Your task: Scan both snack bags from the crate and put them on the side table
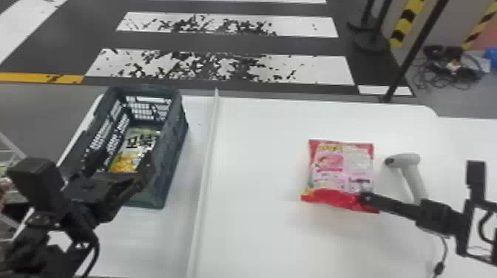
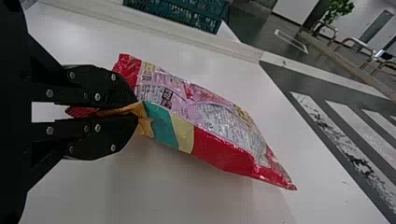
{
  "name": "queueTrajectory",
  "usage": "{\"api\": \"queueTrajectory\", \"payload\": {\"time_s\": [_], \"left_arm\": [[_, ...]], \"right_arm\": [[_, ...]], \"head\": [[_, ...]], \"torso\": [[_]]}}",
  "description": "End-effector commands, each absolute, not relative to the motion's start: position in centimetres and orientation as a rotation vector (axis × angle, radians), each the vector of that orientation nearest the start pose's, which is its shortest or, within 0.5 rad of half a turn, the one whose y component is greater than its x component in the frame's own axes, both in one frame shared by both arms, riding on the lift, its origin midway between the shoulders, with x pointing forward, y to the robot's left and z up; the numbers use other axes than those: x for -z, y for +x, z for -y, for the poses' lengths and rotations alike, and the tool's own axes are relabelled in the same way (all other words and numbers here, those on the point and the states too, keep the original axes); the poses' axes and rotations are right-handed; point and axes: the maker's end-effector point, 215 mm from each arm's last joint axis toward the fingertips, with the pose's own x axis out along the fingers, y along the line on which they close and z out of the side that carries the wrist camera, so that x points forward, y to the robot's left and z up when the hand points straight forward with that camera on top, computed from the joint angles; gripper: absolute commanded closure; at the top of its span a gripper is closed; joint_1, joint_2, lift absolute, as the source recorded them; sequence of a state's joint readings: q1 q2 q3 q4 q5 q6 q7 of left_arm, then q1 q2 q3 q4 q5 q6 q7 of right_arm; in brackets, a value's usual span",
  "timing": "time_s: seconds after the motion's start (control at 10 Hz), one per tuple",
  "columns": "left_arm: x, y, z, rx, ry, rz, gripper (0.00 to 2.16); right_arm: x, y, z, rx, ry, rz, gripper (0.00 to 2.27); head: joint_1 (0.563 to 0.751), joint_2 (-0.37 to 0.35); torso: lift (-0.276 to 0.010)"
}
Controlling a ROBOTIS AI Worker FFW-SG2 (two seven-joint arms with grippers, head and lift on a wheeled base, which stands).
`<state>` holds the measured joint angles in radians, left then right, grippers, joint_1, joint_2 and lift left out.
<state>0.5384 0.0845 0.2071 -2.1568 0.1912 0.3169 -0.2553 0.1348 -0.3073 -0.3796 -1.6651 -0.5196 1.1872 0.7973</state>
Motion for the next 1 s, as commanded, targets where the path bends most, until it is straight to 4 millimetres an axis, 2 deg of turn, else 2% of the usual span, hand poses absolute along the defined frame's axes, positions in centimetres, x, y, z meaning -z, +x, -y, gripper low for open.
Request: {"api": "queueTrajectory", "payload": {"time_s": [0.0, 0.2, 0.4, 0.5, 0.7, 0.9], "left_arm": [[37.2, 42.6, -28.1, 0.130, -0.062, -0.242, 0.14], [37.3, 42.4, -28.2, 0.130, -0.062, -0.245, 0.14], [37.2, 42.4, -28.2, 0.129, -0.058, -0.244, 0.14], [37.2, 42.4, -28.2, 0.129, -0.058, -0.244, 0.14], [37.1, 42.4, -28.3, 0.129, -0.055, -0.243, 0.14], [37.0, 42.4, -28.5, 0.128, -0.053, -0.241, 0.14]], "right_arm": [[45.2, 40.4, 29.3, -0.549, 0.830, -0.762, 2.25], [40.6, 41.6, 32.4, -0.532, 0.885, -0.620, 2.25], [37.3, 42.9, 37.7, -0.441, 0.909, -0.470, 2.25], [36.7, 43.7, 41.2, -0.364, 0.898, -0.406, 2.25], [37.2, 43.8, 48.8, -0.172, 0.895, -0.312, 2.25], [39.1, 42.8, 55.4, 0.029, 0.879, -0.253, 2.25]], "head": [[0.695, 0.001], [0.695, -0.018], [0.695, -0.065], [0.695, -0.104], [0.695, -0.169], [0.695, -0.275]], "torso": [[-0.087], [-0.087], [-0.087], [-0.087], [-0.087], [-0.087]]}}
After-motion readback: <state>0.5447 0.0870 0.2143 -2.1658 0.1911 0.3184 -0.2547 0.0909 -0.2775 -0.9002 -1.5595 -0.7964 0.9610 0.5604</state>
